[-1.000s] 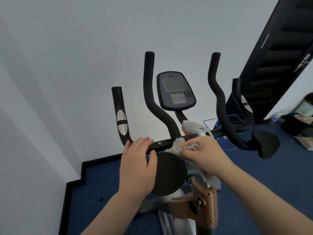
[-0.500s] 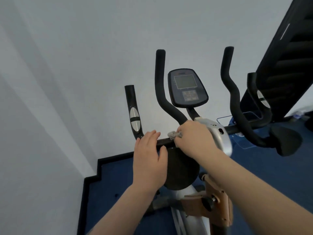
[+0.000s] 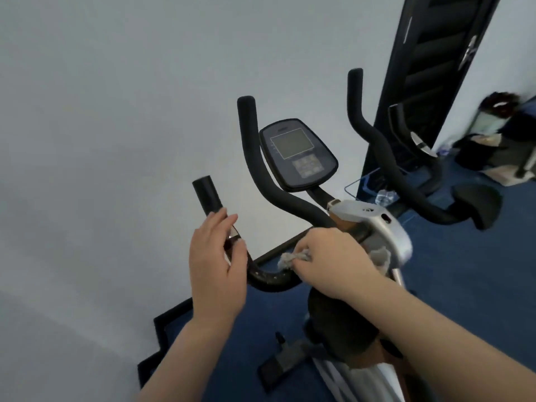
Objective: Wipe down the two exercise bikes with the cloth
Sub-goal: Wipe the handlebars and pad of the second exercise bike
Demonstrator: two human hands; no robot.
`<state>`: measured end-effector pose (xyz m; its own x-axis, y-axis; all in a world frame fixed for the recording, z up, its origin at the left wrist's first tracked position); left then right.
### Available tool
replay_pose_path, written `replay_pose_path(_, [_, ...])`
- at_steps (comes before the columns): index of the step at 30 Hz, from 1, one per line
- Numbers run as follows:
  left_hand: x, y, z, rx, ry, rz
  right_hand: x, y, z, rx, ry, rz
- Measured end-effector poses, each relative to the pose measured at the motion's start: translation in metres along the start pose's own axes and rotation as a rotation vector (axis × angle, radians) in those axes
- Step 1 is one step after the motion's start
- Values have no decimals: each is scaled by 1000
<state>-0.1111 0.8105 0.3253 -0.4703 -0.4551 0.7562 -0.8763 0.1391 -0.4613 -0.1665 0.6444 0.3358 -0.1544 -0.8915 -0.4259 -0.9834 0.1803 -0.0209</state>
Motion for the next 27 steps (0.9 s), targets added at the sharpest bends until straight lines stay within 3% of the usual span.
replay_pose_path(2, [-3,-23,-5,-36,5,51,-7,-10,-4,-14,-271,58])
replay_pose_path(4, [-6,-42,-11,-54,-14,123,0,-15,-22,213,-485,152])
replay_pose_path(6, [-11,-57,-16,-72,-14,178,8,-13,-36,357,-203,221])
replay_pose_path(8, [-16,-67,-16,-97,-3,207,2,-9,-26,200,235,226])
replay_pose_path(10, [-21,-73,-13,-139,15,212,-7,-5,-5,83,334,243])
replay_pose_path(17, [-31,-79,-6,-197,73,258,-57,9,27,189,281,319])
replay_pose_path(20, [-32,-80,-8,-210,100,271,-72,16,41,314,159,405])
replay_pose_path(24, [-33,-82,-13,-235,105,298,-63,9,21,572,-375,453])
replay_pose_path(27, [-35,-85,-17,-263,109,313,-52,12,-15,710,-259,409])
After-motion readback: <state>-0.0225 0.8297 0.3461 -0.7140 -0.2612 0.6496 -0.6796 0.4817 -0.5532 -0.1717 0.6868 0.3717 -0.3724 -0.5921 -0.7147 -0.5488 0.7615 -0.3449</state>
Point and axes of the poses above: each hand's wrist, its own y-axis away from the middle knuckle, its own z-axis out of the palm, x = y × z, the point moved 5 cm from there along -y, towards the middle knuckle, and after that the axes turned 3 degrees about -z, right-handed, at the moved point
